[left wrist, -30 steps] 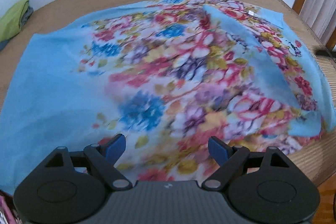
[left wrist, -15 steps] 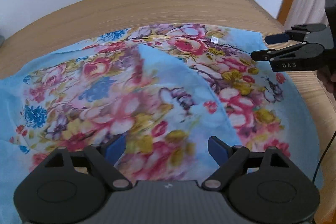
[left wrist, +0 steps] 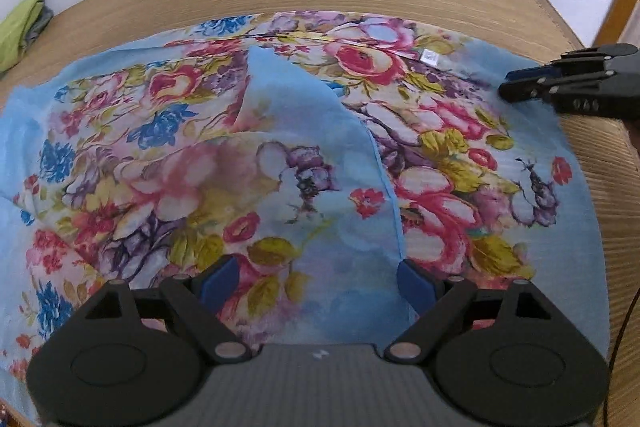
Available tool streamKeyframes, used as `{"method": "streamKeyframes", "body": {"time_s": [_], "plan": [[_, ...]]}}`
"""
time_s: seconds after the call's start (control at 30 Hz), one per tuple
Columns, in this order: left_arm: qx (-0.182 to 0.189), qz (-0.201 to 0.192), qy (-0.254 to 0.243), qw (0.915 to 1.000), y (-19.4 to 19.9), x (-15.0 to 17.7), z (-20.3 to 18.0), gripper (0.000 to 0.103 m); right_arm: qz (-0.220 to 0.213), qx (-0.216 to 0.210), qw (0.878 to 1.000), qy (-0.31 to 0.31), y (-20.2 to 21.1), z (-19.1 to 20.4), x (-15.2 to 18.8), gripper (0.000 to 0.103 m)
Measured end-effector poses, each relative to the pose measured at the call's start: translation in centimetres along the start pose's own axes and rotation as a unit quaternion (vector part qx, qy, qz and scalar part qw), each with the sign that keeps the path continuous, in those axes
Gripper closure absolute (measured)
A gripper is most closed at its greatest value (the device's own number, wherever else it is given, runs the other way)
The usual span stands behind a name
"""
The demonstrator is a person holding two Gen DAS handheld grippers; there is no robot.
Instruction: Fold clothes
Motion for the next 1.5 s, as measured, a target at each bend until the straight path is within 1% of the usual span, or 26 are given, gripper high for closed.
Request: {"method": "streamKeyframes", "body": {"time_s": [0.03, 0.07, 0.2, 0.27, 0.33, 0.37, 0.4, 0.47, 0.53, 0.63, 0.73, 0.8, 0.83, 0.87, 0.93, 1.03, 1.1, 1.17, 1.2, 1.23, 1.27, 1.3, 1.37, 1.4, 1.47, 1.5], "plan": [[-0.002, 0.001, 0.003, 1.0000, 0.0, 0.0, 0.1, 0.013, -0.001, -0.006, 1.000, -0.010, -0.1, -0.5, -0.1, 0.093], [-0.004, 0.003, 0.006, 1.0000, 0.0, 0.1, 0.1, 0.012, -0.004, -0.006, 1.000, -0.014, -0.1, -1.0, -0.3, 0.097], [-0.009, 0.010, 0.020, 0.9997, 0.0, 0.3, 0.4, 0.011, -0.028, -0.002, 0.998, -0.051, 0.2, -3.4, -1.6, 0.098], [-0.012, 0.010, 0.021, 0.9997, 0.1, 0.5, 0.4, 0.011, -0.043, 0.033, 0.995, -0.083, -0.1, -6.1, -2.9, 0.097], [-0.015, 0.010, 0.020, 0.9996, 0.2, 0.5, 0.5, 0.011, -0.050, 0.115, 0.985, -0.116, -0.9, -10.0, -3.7, 0.093], [-0.017, 0.011, 0.020, 0.9996, 0.2, 0.6, 0.5, 0.011, -0.048, 0.148, 0.979, -0.134, -1.2, -11.8, -3.8, 0.093], [-0.017, 0.010, 0.021, 0.9996, 0.2, 0.6, 0.5, 0.011, -0.043, 0.165, 0.973, -0.153, -1.3, -13.0, -3.7, 0.093], [-0.018, 0.010, 0.024, 0.9995, 0.1, 0.8, 0.7, 0.011, -0.047, 0.169, 0.964, -0.200, -0.8, -14.3, -3.5, 0.093], [-0.018, 0.009, 0.028, 0.9994, 0.1, 0.9, 0.8, 0.011, -0.074, 0.143, 0.960, -0.227, 0.4, -14.1, -3.6, 0.093], [-0.017, 0.008, 0.032, 0.9993, 0.1, 1.1, 1.0, 0.012, -0.074, 0.088, 0.967, -0.227, 1.0, -11.5, -3.8, 0.093], [-0.014, 0.006, 0.037, 0.9992, 0.4, 1.4, 1.3, 0.015, -0.054, 0.000, 0.980, -0.193, 0.5, -6.5, -5.0, 0.092], [-0.014, 0.004, 0.043, 0.9990, 0.8, 1.8, 1.6, 0.015, -0.043, -0.052, 0.985, -0.158, -0.4, -2.4, -6.3, 0.080], [-0.014, 0.003, 0.048, 0.9988, 1.0, 2.0, 1.9, 0.015, -0.040, -0.077, 0.986, -0.143, -1.1, -0.2, -7.1, 0.062], [-0.014, 0.001, 0.052, 0.9985, 1.1, 2.2, 2.2, 0.015, -0.038, -0.094, 0.986, -0.133, -1.8, 1.8, -7.8, 0.048], [-0.015, -0.002, 0.061, 0.9980, 1.5, 2.7, 2.8, 0.015, -0.031, -0.120, 0.986, -0.111, -3.8, 5.5, -9.0, 0.041], [-0.016, -0.006, 0.075, 0.9970, 2.1, 3.4, 3.6, 0.015, -0.019, -0.135, 0.987, -0.087, -6.9, 10.0, -10.7, 0.041], [-0.016, -0.009, 0.085, 0.9962, 2.4, 3.9, 4.2, 0.015, 0.001, -0.132, 0.988, -0.082, -9.2, 11.6, -11.3, 0.041], [-0.017, -0.012, 0.094, 0.9954, 2.8, 4.4, 4.8, 0.015, 0.010, -0.110, 0.992, -0.069, -10.5, 12.7, -11.4, 0.044], [-0.017, -0.013, 0.098, 0.9949, 3.0, 4.6, 5.1, 0.015, 0.006, -0.099, 0.994, -0.055, -10.6, 13.2, -11.5, 0.051], [-0.018, -0.015, 0.103, 0.9944, 3.2, 4.9, 5.4, 0.015, 0.000, -0.089, 0.995, -0.038, -10.6, 13.6, -11.5, 0.085], [-0.018, -0.016, 0.108, 0.9939, 3.3, 5.1, 5.6, 0.015, -0.012, -0.078, 0.997, -0.026, -10.0, 13.9, -11.8, 0.098], [-0.019, -0.018, 0.113, 0.9933, 3.6, 5.3, 6.0, 0.015, -0.026, -0.067, 0.997, -0.015, -9.2, 14.0, -12.2, 0.099], [-0.029, -0.024, 0.132, 0.9905, 4.2, 6.0, 7.9, 0.015, -0.069, -0.066, 0.995, 0.026, -6.8, 15.3, -13.0, 0.099], [-0.031, -0.024, 0.142, 0.9891, 4.3, 6.3, 8.8, 0.015, -0.083, -0.079, 0.992, 0.045, -5.5, 16.5, -13.2, 0.099], [-0.039, -0.020, 0.155, 0.9869, 4.3, 7.0, 10.5, 0.015, -0.091, -0.133, 0.983, 0.085, -3.2, 19.8, -12.9, 0.099], [-0.043, -0.018, 0.162, 0.9857, 4.3, 7.4, 11.4, 0.015, -0.077, -0.162, 0.978, 0.104, -2.6, 21.4, -12.1, 0.099]]}}
Point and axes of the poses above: each gripper's, at about its wrist camera, not at the fingertips, and y roughly against the way its jaws point, z to its left, x to its underside, the point moved 9 cm from there along -y, roughly the way its jaws point, and after that the axes turned 1 degree about x, right-handed, at the moved point
